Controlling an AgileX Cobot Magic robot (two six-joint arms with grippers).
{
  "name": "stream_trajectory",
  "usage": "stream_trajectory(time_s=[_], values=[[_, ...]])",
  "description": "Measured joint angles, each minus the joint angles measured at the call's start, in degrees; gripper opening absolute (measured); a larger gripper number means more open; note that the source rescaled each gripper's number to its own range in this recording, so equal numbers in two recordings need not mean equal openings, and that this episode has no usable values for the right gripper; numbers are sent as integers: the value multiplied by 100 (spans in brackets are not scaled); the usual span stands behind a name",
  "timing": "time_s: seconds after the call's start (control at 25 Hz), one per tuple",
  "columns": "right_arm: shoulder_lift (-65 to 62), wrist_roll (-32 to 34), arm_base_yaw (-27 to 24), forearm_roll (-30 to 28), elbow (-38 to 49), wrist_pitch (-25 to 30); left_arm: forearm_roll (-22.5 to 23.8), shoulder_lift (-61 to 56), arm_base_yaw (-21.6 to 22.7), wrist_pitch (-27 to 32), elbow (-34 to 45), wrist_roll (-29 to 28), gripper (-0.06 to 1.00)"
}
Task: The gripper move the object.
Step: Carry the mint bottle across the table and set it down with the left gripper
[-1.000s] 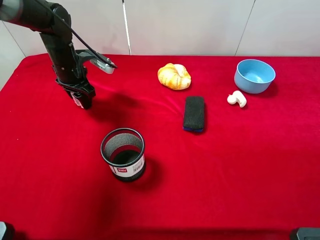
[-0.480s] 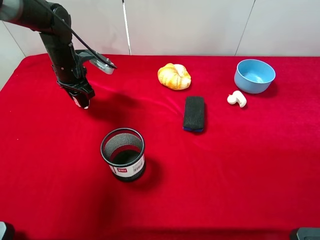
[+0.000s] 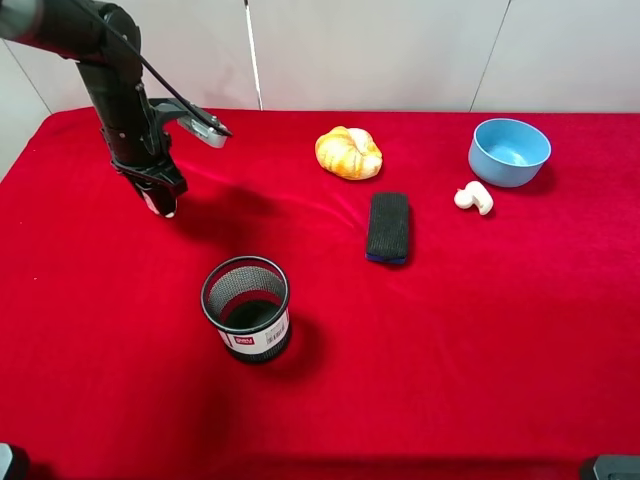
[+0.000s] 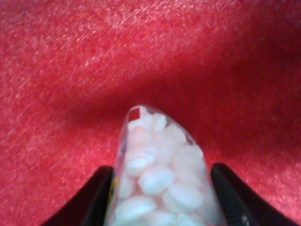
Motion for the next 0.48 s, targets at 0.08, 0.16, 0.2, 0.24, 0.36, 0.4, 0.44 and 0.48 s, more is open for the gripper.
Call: stream_trajectory(time_s=[0.08,0.16,0.2,0.24,0.36,0.4,0.44,0.48], values=[[0,0,0,0,0,0,0,-109,0,49,0,0,0],[0,0,0,0,0,0,0,-244,0,73,0,0,0],[0,0,0,0,0,0,0,-294,0,102,0,-29,0],[0,0,0,0,0,0,0,-353,0,133,0,-69,0],[0,0,0,0,0,0,0,-460,0,319,-61,-221,0],[0,0,0,0,0,0,-20,-498,0,385,-80,-262,0],[0,0,0,0,0,0,-58,-536,0,432,-96,-286,0],[0,0,0,0,0,0,-107,-572,0,476,-103,-307,0]])
